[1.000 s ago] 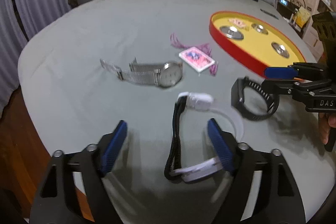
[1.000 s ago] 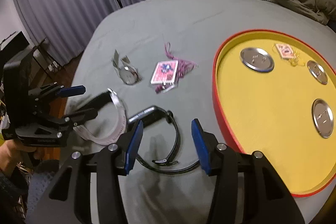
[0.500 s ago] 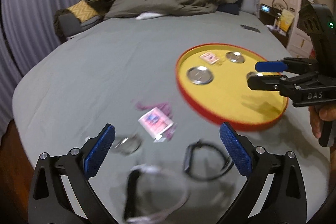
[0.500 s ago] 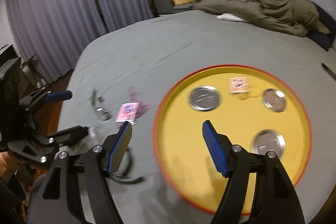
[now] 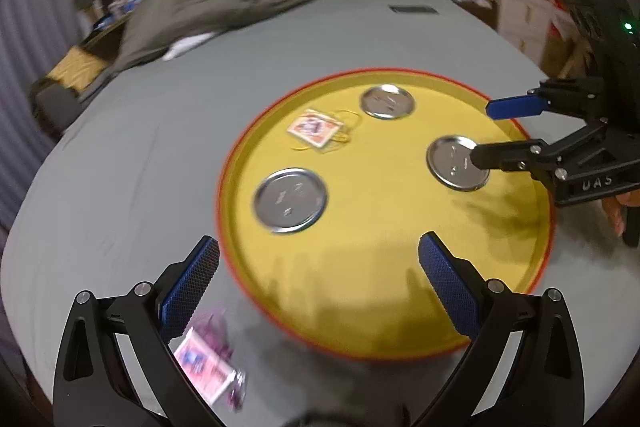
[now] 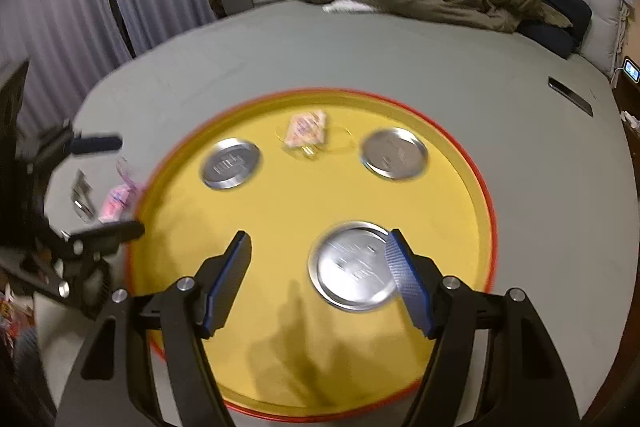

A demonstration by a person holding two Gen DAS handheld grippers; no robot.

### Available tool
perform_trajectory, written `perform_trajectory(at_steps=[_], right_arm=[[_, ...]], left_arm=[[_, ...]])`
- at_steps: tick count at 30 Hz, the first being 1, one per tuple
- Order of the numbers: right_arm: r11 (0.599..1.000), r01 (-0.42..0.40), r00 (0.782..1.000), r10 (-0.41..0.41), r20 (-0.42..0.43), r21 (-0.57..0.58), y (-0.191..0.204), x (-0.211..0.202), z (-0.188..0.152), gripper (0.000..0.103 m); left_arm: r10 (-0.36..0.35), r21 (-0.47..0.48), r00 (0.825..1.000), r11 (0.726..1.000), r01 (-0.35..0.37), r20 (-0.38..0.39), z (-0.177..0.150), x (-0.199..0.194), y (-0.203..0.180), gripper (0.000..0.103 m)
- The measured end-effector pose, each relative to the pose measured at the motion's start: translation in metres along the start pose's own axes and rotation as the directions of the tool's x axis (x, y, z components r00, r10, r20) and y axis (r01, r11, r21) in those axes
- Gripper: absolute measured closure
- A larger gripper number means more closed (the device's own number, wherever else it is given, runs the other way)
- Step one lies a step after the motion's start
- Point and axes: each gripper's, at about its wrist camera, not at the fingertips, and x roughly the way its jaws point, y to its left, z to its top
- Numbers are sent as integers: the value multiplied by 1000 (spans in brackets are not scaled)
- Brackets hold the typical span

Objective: Organize jewelry
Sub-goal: 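Move both tools back over the yellow tray, then lower the left tool onto the large blue-rimmed silver badge while the right tool approaches another silver badge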

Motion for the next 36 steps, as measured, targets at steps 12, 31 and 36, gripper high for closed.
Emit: perform_trajectory(at_steps=[12, 31, 36], right_arm=[[999, 46, 992, -49, -120, -27, -20, 38, -22, 25], [995, 79, 991, -85, -104, -57, -16, 50, -15, 14], [995, 79, 992, -84, -95, -59, -16, 51, -14, 14]], left_arm=[[-66, 21, 982, 997, 71, -175, 12, 83, 14, 6], [-159, -57, 970, 987, 152, -182, 22, 116, 37, 5], [-164, -56, 969, 986, 156, -185, 25, 120, 39, 5]])
